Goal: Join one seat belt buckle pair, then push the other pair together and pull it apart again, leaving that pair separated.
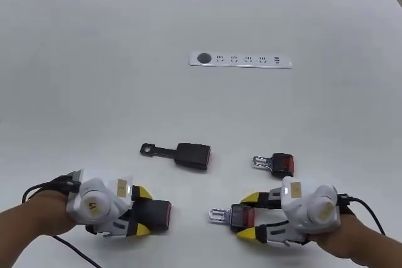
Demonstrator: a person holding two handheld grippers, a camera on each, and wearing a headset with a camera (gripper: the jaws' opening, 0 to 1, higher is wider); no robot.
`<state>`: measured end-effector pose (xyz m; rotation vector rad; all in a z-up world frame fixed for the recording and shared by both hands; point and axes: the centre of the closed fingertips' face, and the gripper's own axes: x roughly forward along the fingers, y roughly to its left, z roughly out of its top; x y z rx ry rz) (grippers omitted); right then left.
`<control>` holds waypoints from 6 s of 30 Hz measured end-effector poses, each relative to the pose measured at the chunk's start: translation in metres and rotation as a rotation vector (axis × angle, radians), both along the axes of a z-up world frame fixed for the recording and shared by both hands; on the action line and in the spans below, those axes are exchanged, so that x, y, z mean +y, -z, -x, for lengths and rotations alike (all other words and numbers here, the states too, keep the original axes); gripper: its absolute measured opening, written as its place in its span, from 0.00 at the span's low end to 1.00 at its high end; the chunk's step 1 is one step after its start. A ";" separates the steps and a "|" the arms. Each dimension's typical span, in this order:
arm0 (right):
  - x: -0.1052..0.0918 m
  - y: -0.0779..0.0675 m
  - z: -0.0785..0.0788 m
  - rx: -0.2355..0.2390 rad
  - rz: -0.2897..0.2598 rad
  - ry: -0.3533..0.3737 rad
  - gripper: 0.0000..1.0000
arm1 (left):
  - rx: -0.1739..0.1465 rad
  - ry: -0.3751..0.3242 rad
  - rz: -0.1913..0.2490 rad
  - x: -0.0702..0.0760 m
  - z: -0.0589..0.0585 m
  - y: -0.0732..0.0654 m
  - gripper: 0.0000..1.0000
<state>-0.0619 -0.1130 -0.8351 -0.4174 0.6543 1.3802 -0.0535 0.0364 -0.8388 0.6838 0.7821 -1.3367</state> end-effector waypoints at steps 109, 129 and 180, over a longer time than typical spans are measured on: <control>0.106 0.000 -0.007 -0.068 -0.043 0.011 0.34 | 0.018 0.065 0.074 -0.001 -0.001 0.001 0.35; 0.104 0.000 -0.006 -0.084 -0.042 0.028 0.34 | 0.031 0.054 0.098 0.001 0.000 0.002 0.35; 0.012 -0.048 -0.044 -0.122 -0.067 0.185 0.77 | -0.114 -0.116 0.190 -0.049 -0.069 -0.077 0.74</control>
